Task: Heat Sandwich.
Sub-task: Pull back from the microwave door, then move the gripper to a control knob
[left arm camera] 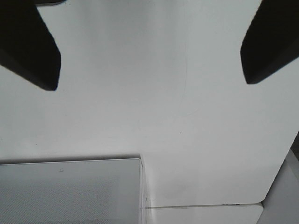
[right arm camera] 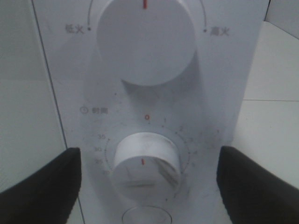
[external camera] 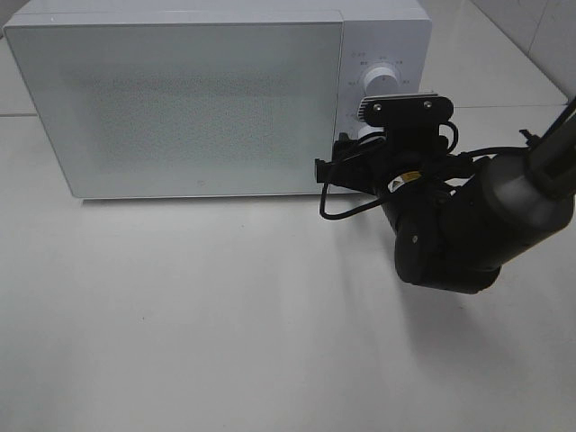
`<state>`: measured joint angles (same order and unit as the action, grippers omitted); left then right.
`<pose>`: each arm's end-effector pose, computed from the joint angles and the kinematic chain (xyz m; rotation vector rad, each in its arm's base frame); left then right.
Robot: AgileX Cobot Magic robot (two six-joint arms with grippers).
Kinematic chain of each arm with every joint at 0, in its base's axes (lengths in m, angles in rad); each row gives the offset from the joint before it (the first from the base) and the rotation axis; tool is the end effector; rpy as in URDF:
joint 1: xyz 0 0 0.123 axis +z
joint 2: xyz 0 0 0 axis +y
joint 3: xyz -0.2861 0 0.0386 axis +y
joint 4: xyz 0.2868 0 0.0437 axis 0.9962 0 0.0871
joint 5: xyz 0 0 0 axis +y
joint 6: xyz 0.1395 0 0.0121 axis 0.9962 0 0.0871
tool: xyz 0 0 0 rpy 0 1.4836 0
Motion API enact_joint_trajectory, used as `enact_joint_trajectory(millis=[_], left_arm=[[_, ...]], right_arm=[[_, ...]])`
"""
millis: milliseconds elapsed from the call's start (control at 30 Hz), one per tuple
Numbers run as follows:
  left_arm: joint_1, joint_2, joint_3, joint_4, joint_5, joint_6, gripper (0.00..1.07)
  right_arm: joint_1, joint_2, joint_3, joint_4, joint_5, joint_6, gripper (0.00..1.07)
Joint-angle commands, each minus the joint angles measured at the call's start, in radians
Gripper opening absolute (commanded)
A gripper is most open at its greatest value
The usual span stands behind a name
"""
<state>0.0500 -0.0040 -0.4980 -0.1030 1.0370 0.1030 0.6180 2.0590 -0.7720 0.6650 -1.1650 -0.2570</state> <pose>0.0705 -0.0089 0.2766 0.0568 2.0137 -0.0254 0.3760 0.1699 0.0796 -0.0347 1.6764 -0.0141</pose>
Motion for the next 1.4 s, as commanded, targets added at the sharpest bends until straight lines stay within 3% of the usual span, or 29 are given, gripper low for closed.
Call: enact_joint_trajectory(millis=[33,367,500,600,667,700,767,867,1400], left_arm=[[-0.008,-0.027,0.004,-0.003,-0.006,-0.002,1.04],[-0.008,-0.027,0.004,-0.003,-0.006,-0.002,1.03],[-0.008,-0.027,0.004,-0.003,-0.006,-0.002,1.03],[-0.008,-0.027,0.004,-0.003,-0.006,-0.002,1.03],[-0.008,-0.027,0.004,-0.003,-0.006,-0.002,1.03],[-0.008,-0.027,0.004,-0.003,-0.006,-0.002,1.03],[-0.008,-0.027,0.004,-0.003,-0.006,-0.002,1.03],[-0.008,-0.027,0.004,-0.003,-0.006,-0.002,1.03],[-0.008,-0.027,0.004,-0.003,-0.006,-0.002,1.03]], right_arm=[[-0.004,0.011,-0.023,-0.009,0.006,0.006,0.76],[-0.004,0.015,-0.028,-0.004,-0.005,0.006,0.76],[-0.004,0.015,-0.028,-0.004,-0.004,0.006,0.69],[-0.004,0.015,-0.028,-0.004,-0.001,0.006,0.50],[-0.004,0.015,-0.028,-0.004,-0.001,0.006,0.45],[-0.004,0.015,-0.028,-0.004,-0.001,0.006,0.32],[-0.004,0.015,-0.028,-0.004,-0.001,0.006,0.21],[-0.004,0.015,-0.028,-0.004,-0.001,0.006,0.11],[-0.004,0.015,-0.028,-0.004,-0.001,0.009,0.15]])
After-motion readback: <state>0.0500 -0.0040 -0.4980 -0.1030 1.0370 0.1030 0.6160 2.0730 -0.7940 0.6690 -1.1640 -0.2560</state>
